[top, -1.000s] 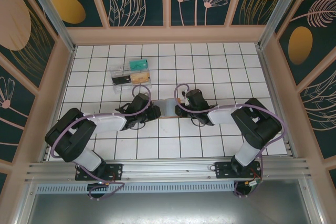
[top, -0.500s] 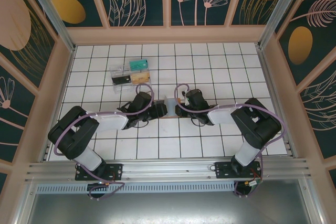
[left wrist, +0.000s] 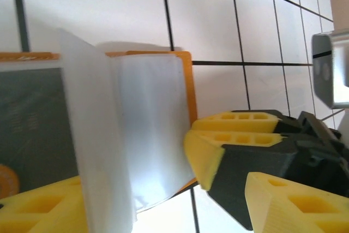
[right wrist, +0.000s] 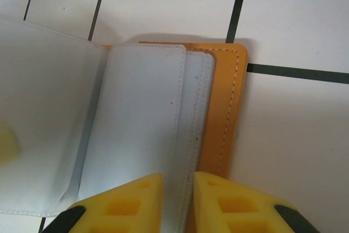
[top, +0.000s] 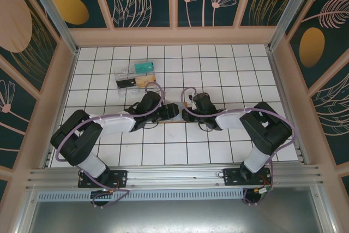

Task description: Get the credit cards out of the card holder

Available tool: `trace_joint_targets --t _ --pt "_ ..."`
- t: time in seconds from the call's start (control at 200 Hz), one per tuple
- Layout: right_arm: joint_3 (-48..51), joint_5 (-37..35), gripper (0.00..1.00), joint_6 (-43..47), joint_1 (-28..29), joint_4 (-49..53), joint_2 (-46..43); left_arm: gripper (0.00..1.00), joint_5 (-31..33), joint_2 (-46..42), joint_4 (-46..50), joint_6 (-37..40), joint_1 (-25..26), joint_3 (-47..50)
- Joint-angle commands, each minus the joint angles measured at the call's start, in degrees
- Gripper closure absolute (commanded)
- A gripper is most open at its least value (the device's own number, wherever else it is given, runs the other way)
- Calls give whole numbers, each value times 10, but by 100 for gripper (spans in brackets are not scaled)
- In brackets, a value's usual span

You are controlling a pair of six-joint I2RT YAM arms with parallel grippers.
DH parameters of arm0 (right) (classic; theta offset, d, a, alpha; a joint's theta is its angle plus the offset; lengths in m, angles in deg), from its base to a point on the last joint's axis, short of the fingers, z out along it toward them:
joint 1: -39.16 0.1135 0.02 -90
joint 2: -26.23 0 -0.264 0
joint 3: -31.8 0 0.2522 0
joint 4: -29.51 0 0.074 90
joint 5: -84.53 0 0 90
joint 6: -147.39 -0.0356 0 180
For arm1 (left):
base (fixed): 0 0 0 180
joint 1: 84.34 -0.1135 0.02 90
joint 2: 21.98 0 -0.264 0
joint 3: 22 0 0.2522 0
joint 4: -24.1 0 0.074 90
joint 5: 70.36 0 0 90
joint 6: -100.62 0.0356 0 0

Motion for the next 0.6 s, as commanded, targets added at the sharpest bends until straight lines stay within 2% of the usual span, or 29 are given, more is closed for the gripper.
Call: trace_joint_targets --t 0.0,0.245,0.44,0.5,0.596 --pt "-5 -6 77 -10 5 13 -2 33 -17 22 -10 9 8 -22" --pt "39 -46 75 -34 -26 -9 -58 36 -28 84 -34 1 34 -67" --pt "58 -44 73 -38 -41 -25 -80 39 -4 65 -13 17 34 -63" --pt "56 -27 68 -38 -41 -28 -83 42 16 38 5 26 33 -56" --pt "43 -1 68 -40 -35 -27 -86 54 54 9 29 39 32 -40"
